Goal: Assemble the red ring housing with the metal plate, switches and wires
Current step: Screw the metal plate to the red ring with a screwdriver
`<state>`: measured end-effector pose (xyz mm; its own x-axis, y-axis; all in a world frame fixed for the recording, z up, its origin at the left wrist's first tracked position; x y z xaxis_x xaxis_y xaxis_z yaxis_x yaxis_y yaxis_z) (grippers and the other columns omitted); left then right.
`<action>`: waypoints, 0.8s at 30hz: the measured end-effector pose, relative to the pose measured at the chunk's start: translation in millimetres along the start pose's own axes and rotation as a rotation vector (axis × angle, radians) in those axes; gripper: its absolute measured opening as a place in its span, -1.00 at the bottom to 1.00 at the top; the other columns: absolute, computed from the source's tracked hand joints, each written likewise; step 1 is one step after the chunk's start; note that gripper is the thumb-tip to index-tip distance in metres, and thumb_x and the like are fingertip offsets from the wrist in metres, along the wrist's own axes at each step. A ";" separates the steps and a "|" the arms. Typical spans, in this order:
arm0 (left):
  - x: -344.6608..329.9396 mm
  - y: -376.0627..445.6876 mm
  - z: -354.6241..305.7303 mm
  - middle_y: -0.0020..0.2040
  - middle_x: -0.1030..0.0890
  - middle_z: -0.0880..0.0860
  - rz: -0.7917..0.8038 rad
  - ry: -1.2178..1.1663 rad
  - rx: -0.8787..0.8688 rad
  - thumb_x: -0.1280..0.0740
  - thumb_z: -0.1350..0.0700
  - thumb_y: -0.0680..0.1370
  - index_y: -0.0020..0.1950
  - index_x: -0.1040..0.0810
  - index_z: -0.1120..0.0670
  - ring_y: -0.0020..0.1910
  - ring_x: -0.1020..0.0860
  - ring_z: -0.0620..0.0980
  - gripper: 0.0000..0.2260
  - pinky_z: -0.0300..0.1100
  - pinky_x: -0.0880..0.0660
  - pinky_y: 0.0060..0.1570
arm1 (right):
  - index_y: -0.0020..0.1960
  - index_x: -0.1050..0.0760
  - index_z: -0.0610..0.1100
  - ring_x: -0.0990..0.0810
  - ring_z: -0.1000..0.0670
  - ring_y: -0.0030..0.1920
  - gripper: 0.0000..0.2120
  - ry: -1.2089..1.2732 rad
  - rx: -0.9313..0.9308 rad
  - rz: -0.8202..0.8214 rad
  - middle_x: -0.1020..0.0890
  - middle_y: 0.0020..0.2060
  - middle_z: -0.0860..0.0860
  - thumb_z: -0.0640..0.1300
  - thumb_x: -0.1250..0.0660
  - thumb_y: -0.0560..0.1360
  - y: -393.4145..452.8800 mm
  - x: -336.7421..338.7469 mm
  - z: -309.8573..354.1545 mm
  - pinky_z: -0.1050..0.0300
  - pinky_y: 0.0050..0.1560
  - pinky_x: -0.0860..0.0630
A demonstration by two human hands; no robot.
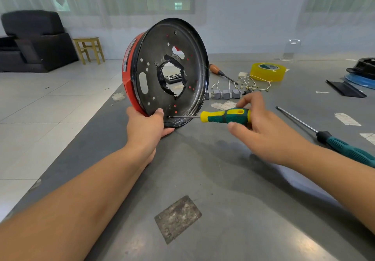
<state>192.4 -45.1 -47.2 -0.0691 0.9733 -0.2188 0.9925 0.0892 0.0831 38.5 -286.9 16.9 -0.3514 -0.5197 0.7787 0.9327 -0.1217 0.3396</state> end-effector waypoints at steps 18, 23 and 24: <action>1.7 1.9 3.1 0.16 -0.50 -0.13 -0.021 -0.007 0.000 -0.38 0.23 0.64 0.11 -0.37 -0.07 0.04 -0.59 -0.09 -0.74 -0.03 -0.73 -0.16 | 0.14 -0.29 0.04 -0.39 0.12 -0.55 -0.63 0.247 -0.263 0.096 -0.50 -0.43 0.07 0.28 -0.25 0.55 -3.4 -15.1 -11.4 0.24 -0.46 -0.33; -0.2 0.6 3.5 0.19 -0.52 -0.10 -0.001 -0.015 0.015 -0.38 0.25 0.64 0.13 -0.37 -0.07 0.10 -0.60 -0.04 -0.73 -0.02 -0.72 -0.16 | 0.16 -0.25 0.01 -0.26 0.17 -0.56 -0.60 -0.500 0.341 -0.095 -0.26 -0.46 0.22 0.31 0.01 0.58 -12.4 6.4 42.3 0.21 -0.55 -0.13; -0.2 0.3 3.1 0.19 -0.52 -0.10 0.000 -0.015 0.015 -0.38 0.25 0.64 0.13 -0.37 -0.07 0.10 -0.60 -0.04 -0.73 -0.04 -0.72 -0.17 | 0.15 -0.30 -0.03 -0.23 0.19 -0.56 -0.55 -0.527 0.338 -0.126 -0.22 -0.46 0.24 0.32 0.03 0.58 -12.8 8.2 42.7 0.23 -0.54 -0.14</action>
<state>193.0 -45.9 -50.2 -0.0681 0.9701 -0.2330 0.9939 0.0863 0.0687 20.2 -253.6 41.5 -0.5303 -0.0223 0.8475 0.8344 0.1637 0.5263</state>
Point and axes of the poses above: each hand's wrist, its own y-axis towards the middle knuckle, its own x-axis out of the back of the hand, z = x × y, the point moved 10 cm from there along y, towards the middle knuckle
